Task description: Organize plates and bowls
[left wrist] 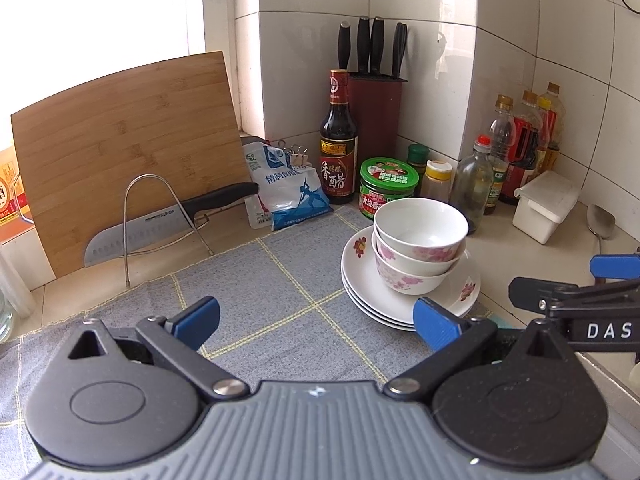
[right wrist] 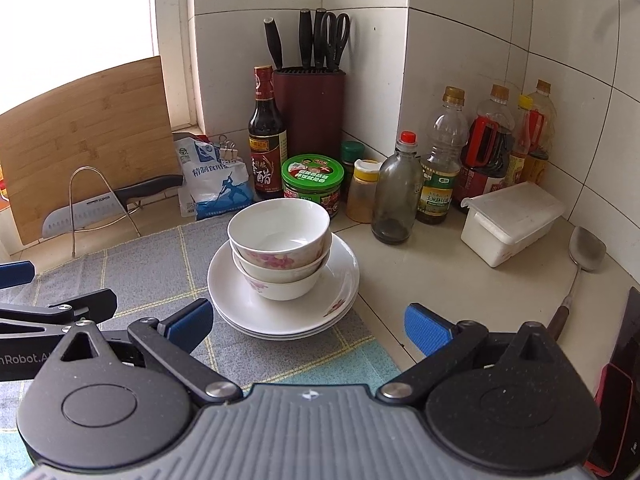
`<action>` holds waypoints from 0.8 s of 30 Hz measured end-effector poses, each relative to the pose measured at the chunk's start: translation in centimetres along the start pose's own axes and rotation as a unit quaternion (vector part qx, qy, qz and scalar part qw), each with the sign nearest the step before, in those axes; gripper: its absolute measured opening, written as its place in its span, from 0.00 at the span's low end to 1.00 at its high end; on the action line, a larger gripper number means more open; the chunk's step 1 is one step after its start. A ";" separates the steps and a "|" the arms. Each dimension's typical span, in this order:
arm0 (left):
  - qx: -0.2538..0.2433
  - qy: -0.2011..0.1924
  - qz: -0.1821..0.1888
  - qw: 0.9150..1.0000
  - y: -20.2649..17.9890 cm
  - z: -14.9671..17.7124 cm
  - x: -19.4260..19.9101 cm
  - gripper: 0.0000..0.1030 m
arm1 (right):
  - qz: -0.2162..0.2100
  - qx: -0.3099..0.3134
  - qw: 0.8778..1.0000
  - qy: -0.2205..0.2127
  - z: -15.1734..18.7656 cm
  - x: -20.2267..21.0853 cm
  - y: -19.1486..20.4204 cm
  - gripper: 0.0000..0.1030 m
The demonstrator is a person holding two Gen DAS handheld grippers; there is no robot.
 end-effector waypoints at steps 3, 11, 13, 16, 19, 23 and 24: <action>0.001 0.001 -0.001 1.000 0.1 -0.1 -0.1 0.99 | 0.000 0.001 1.000 0.000 0.0 0.0 0.0 1.00; 0.004 0.004 -0.001 1.000 0.2 -0.2 -0.2 0.99 | -0.001 -0.002 1.000 0.002 -0.1 -0.2 0.1 1.00; 0.005 0.005 -0.001 1.000 0.2 -0.2 -0.2 0.99 | -0.001 -0.001 1.000 0.002 -0.1 -0.2 0.0 1.00; 0.005 0.004 0.000 1.000 0.2 -0.2 -0.2 0.99 | 0.000 0.000 1.000 0.002 -0.2 -0.2 0.1 1.00; 0.006 0.004 0.000 1.000 0.3 -0.2 -0.2 0.99 | 0.000 0.000 1.000 0.001 -0.1 -0.2 0.1 1.00; 0.005 0.004 -0.001 1.000 0.3 -0.2 -0.2 0.99 | 0.001 0.000 1.000 0.002 -0.1 -0.2 0.2 1.00; 0.005 0.005 -0.001 1.000 0.3 -0.2 -0.2 0.99 | 0.001 0.000 1.000 0.002 -0.1 -0.2 0.2 1.00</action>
Point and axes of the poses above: each gripper's, at about its wrist camera, not at the fingertips, and x roughly against the way its jaws point, y to its left, z to its underside, the point moved 3 cm from there along -x, roughly the way its jaws point, and after that the axes turned 6 degrees about x, right-handed, at the moved point
